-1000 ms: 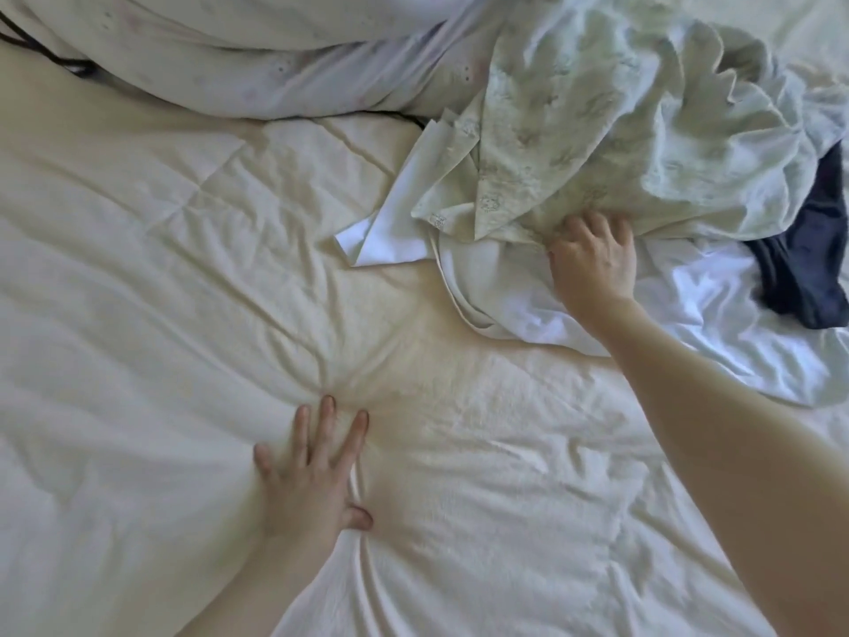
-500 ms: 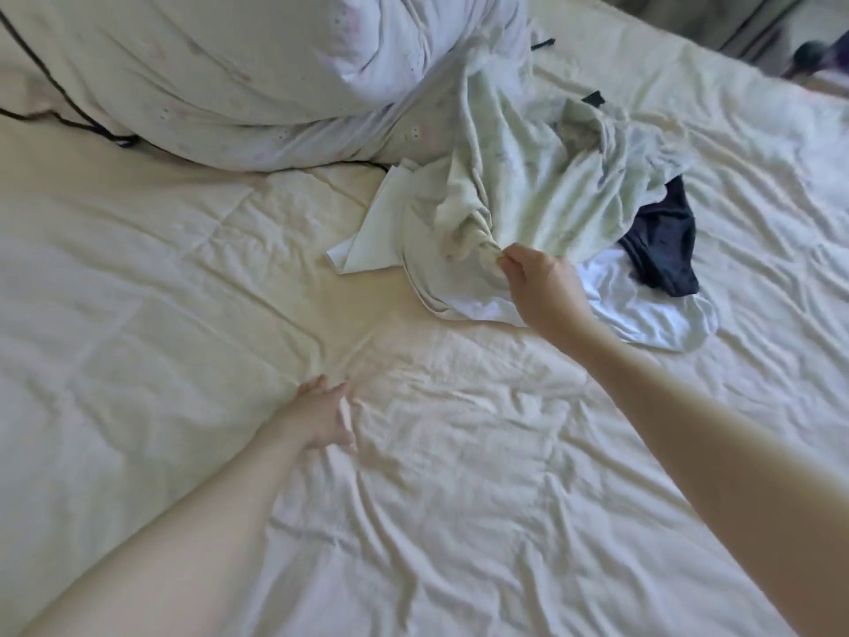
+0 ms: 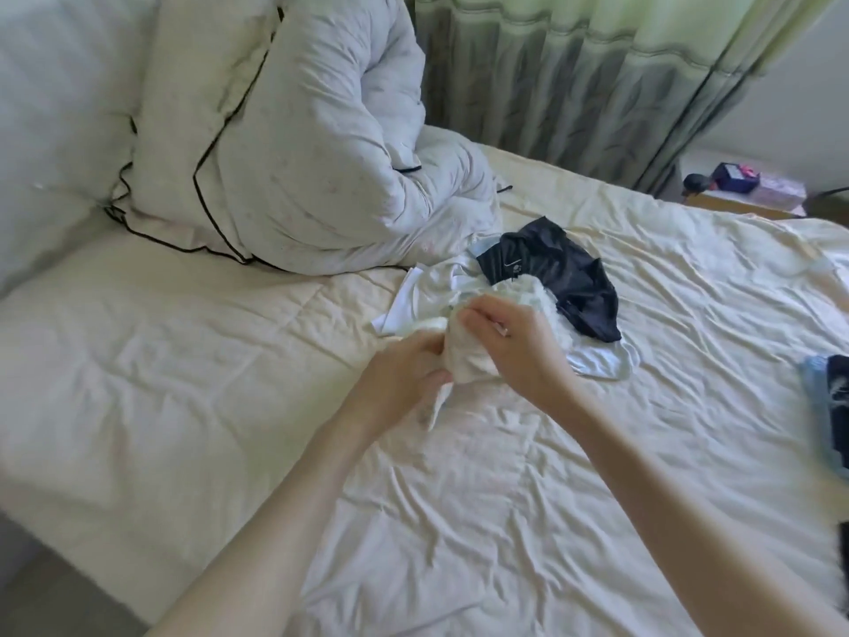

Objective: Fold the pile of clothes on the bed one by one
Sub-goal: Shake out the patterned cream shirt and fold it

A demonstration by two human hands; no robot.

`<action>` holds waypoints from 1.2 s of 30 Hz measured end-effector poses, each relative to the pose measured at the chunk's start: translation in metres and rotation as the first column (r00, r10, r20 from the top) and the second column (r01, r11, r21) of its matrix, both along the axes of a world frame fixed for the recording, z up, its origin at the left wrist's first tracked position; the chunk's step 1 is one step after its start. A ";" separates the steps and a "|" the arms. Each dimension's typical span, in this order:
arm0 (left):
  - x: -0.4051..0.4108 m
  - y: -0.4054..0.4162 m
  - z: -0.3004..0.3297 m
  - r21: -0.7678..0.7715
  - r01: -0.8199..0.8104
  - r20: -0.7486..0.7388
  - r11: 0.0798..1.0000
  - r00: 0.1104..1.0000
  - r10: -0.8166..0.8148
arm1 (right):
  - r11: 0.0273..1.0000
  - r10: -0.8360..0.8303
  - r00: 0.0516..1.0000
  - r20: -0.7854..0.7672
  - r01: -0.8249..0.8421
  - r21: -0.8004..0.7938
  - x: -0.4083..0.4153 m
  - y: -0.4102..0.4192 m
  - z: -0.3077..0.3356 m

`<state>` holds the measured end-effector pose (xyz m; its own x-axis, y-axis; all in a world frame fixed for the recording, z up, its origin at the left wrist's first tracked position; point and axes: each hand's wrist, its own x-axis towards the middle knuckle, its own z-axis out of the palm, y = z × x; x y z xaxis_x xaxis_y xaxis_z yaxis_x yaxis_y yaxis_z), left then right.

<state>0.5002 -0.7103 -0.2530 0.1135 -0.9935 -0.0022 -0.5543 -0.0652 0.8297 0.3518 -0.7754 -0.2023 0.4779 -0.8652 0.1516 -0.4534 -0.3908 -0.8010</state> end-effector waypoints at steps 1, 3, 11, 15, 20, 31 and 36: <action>0.001 0.017 0.013 0.031 -0.043 -0.015 0.999 0.999 0.044 | 1.000 0.024 0.999 0.022 -0.024 0.001 0.001 0.014 0.014; 0.007 0.054 0.034 -0.005 -0.072 0.005 0.997 0.997 0.072 | 0.998 0.063 0.996 0.057 -0.064 0.006 0.000 0.043 0.039; 0.024 0.142 0.129 -0.051 -0.023 -0.092 0.998 0.996 0.018 | 0.980 0.180 0.972 0.149 -0.190 0.059 0.014 0.125 0.121; 0.027 0.165 0.180 -0.042 -0.031 -0.134 0.999 0.991 0.026 | 0.981 0.068 0.971 0.230 -0.106 0.160 0.012 0.137 0.146; 0.038 0.185 0.222 -0.065 -0.149 -0.101 0.987 0.985 0.142 | 0.991 -0.082 0.963 0.255 0.052 0.121 0.008 0.166 0.139; 0.064 0.208 0.287 -0.263 -0.359 -0.132 0.895 0.933 0.336 | 0.970 0.109 0.994 -0.015 -0.102 0.223 0.016 0.236 0.033; 0.096 0.220 0.281 -0.406 -0.511 0.173 0.758 0.771 0.613 | 0.903 0.023 0.966 0.258 -0.131 0.409 0.028 0.200 0.081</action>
<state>0.5962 -0.4899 0.0283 0.5960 -0.6840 0.4206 -0.7092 -0.2028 0.6752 0.3796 -0.5751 -0.1214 0.5410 -0.8353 -0.0978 -0.2080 -0.0202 -0.9779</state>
